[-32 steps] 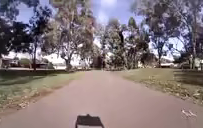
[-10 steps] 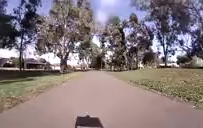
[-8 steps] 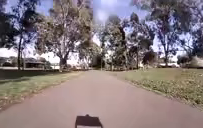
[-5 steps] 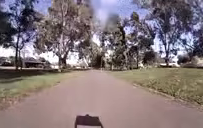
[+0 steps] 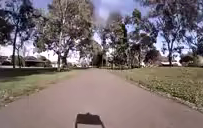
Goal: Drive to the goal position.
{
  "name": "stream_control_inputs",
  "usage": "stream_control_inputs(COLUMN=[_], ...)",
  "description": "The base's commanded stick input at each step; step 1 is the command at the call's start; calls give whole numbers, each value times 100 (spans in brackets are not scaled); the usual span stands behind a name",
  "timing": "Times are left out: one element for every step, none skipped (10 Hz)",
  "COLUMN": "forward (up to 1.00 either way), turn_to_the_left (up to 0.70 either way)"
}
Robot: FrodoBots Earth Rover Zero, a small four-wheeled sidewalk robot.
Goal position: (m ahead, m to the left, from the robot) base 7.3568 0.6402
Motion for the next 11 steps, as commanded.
stream_control_inputs(forward=[100, 100, 100, 100, 100, 100, 100, 100, 100, 100, 100], turn_to_the_left=[15, 3, 0, 0, 0, 0, 0, 0, 0, 0, 0])
